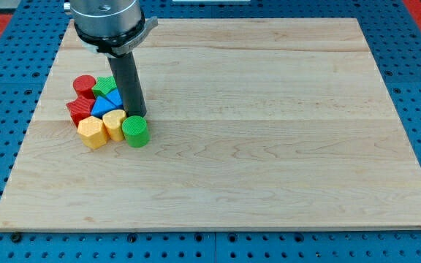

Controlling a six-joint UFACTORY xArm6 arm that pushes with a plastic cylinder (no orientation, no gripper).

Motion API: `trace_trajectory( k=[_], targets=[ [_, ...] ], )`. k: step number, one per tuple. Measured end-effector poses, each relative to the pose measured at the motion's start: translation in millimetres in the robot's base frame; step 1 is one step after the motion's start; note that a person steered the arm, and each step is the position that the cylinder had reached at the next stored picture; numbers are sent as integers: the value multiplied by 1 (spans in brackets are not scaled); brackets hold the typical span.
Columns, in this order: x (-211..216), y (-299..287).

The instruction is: Move your arm closer to the yellow hexagon

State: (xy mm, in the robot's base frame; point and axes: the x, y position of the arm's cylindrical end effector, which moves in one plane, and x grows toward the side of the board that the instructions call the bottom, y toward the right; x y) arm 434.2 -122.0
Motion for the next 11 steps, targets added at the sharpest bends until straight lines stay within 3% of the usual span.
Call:
trace_trajectory(
  k=[4,6,7,9,11],
  targets=[
    [-3,41],
    [70,68],
    [93,48],
    [99,-39],
    [62,-57]
  ],
)
